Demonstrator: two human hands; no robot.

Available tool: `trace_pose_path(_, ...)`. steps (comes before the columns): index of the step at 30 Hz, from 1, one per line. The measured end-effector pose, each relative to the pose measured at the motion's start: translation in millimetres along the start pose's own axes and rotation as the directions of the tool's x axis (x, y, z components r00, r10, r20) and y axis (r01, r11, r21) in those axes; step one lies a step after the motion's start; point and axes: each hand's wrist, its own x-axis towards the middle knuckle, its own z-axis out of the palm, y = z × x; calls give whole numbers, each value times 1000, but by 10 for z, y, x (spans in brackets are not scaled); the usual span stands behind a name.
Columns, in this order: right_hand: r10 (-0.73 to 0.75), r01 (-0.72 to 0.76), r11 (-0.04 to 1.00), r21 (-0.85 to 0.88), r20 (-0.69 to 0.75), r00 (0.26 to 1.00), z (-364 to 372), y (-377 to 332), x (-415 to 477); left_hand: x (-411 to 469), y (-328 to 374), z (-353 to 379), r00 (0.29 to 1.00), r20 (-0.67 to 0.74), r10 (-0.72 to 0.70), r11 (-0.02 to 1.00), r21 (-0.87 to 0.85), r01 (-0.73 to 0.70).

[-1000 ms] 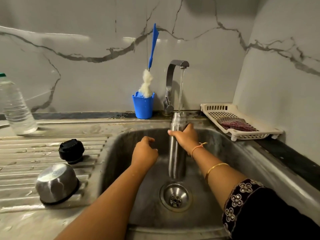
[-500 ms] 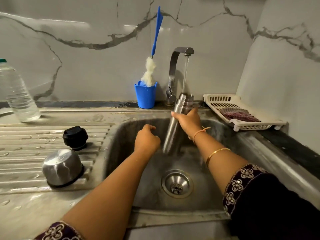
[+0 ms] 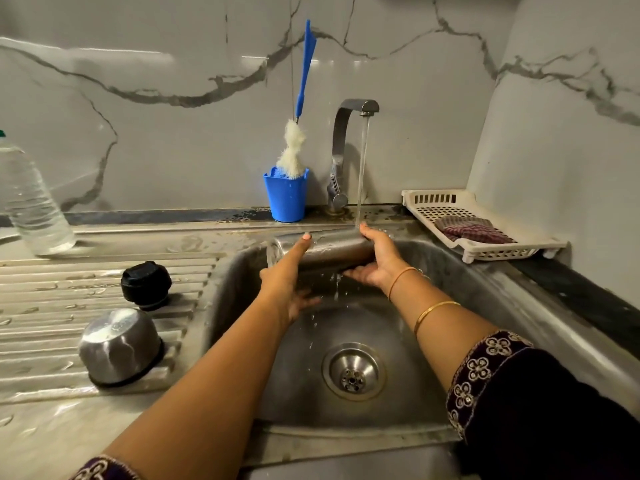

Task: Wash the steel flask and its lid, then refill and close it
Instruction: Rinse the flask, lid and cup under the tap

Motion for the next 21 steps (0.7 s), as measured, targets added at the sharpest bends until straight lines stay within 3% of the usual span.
trace_pose_path(3, 79, -79, 997, 11, -13, 997, -44, 58, 30, -1, 1, 32, 985, -79, 151, 988, 3, -151)
trace_pose_path(5, 110, -111, 994, -26, -39, 993, -67, 87, 42, -5, 16, 45, 950, -126, 285, 955, 128, -269)
trace_pose_path(8, 21, -77, 914, -397, -143, 989, -66, 182, 197, -38, 75, 121, 837, -41, 546, 773, 411, -483)
trace_pose_path(11, -159, 79, 786, -613, -76, 984, -106, 228, 584, -76, 150, 323, 741, 105, 663, 628, 461, -628)
trace_pose_path(13, -229, 192, 810, -554, 2, 973, 54, 199, 391, -38, 187, 492, 731, 142, 667, 623, 432, -652)
trace_pose_path(15, -293, 297, 853, -428, 78, 953, 186, 154, 197, 45, 212, 649, 763, 142, 630, 684, 365, -632)
trace_pose_path(17, -466, 479, 769, -424, 143, 873, 215, 100, 140, 144, 227, 772, 805, 157, 571, 762, 263, -592)
trace_pose_path(21, -763, 730, 365, -577, 264, 590, 79, 70, 122, 339, 225, 955, 856, 243, 456, 847, 177, -501)
